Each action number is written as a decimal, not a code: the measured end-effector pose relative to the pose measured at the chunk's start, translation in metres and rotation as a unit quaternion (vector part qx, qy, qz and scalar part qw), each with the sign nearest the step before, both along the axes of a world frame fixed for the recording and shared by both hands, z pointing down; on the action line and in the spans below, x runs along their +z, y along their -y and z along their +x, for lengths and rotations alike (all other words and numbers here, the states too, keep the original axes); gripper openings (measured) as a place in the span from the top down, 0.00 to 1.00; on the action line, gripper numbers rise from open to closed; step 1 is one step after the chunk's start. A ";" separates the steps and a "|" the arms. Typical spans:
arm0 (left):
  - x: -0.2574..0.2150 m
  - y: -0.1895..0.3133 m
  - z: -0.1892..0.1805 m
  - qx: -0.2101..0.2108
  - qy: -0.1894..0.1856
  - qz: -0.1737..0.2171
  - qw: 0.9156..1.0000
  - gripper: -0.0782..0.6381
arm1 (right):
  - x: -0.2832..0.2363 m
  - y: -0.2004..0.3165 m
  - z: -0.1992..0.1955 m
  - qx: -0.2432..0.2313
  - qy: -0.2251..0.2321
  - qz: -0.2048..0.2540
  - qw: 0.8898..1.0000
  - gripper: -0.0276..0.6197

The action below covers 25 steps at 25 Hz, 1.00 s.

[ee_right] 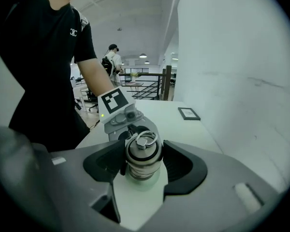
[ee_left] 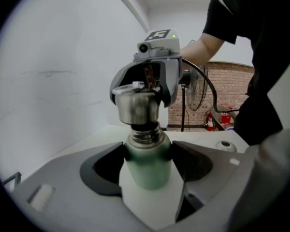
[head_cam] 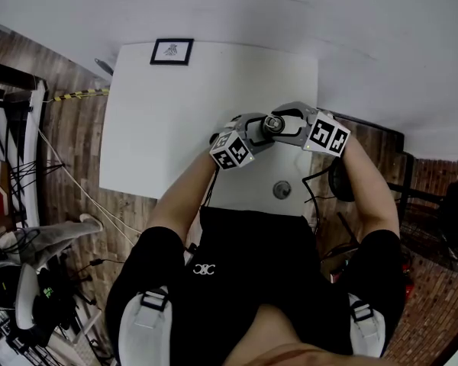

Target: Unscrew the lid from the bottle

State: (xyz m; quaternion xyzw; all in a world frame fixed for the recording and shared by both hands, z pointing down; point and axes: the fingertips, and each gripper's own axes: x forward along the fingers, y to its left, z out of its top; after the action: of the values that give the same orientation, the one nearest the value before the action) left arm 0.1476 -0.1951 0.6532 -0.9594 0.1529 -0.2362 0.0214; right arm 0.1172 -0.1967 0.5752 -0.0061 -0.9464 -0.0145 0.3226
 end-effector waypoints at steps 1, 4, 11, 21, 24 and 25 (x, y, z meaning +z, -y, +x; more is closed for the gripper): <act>0.000 0.001 0.000 -0.003 -0.001 -0.003 1.000 0.38 | -0.005 0.004 0.000 0.014 0.012 0.002 1.000 0.57; 0.000 0.003 0.000 -0.024 -0.009 -0.022 0.999 0.38 | -0.017 0.013 0.005 0.076 0.052 0.011 0.996 0.57; -0.035 0.006 -0.016 -0.104 -0.077 -0.037 0.991 0.38 | -0.043 0.021 0.040 0.269 0.154 0.028 0.950 0.57; -0.129 0.035 -0.129 -0.294 -0.158 0.011 0.943 0.80 | -0.103 0.012 0.074 0.533 0.235 0.100 0.807 0.58; -0.154 0.035 -0.158 -0.323 -0.152 0.033 0.933 0.82 | -0.117 0.005 0.080 0.584 0.231 0.134 0.767 0.58; -0.162 0.033 -0.165 -0.328 -0.149 0.039 0.932 0.82 | -0.121 0.003 0.082 0.601 0.230 0.142 0.752 0.58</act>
State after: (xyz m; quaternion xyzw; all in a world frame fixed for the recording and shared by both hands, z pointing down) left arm -0.0177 -0.2280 0.4914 -0.8783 0.4697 -0.0783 -0.0429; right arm 0.1995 -0.1997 0.4542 0.6137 -0.7873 0.0477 0.0344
